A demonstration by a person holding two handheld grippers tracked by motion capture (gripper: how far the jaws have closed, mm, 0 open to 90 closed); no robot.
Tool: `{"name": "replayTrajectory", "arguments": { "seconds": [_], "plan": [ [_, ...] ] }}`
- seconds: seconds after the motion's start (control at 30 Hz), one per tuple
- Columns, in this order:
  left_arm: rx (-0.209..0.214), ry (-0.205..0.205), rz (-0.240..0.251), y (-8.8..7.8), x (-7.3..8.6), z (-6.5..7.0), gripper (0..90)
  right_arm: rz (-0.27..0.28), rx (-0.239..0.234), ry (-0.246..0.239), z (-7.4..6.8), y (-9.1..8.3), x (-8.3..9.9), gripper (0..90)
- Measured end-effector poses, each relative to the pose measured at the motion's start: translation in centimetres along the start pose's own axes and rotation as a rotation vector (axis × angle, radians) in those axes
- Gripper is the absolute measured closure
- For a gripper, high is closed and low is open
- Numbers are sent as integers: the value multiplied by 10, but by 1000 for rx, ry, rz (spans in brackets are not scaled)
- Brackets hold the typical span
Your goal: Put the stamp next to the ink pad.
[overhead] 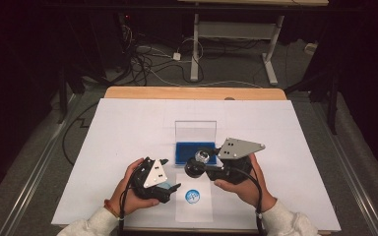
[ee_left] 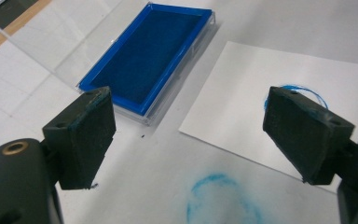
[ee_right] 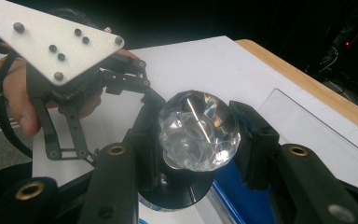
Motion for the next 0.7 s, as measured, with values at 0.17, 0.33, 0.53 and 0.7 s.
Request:
{"name": "replayTrajectory", "arguments": {
  "seconds": [0.17,0.33,0.53,0.7],
  "plan": [
    [-11,-12,14,-5,5,-7,168,-1,18,-3,3,-4,0,576],
    [-30,-15,9,-9,11,-13,168,-1,22,2,6,-7,0,576],
    [-58,-28,2,-11,22,-20,168,0,38,4,10,-11,1,576],
    [-70,-46,-5,-15,31,-23,168,-1,59,8,14,-15,2,576]
  ]
}}
Point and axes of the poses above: each handheld gripper's, and its own axes: y roughly forward along the jaws, x roughly out of its underside, z roughly to its right, the point moved 2 cm from there along y, roughly forward along the jaws, and after that the axes turned 8 degrees about -z, right-handed, at the moved point
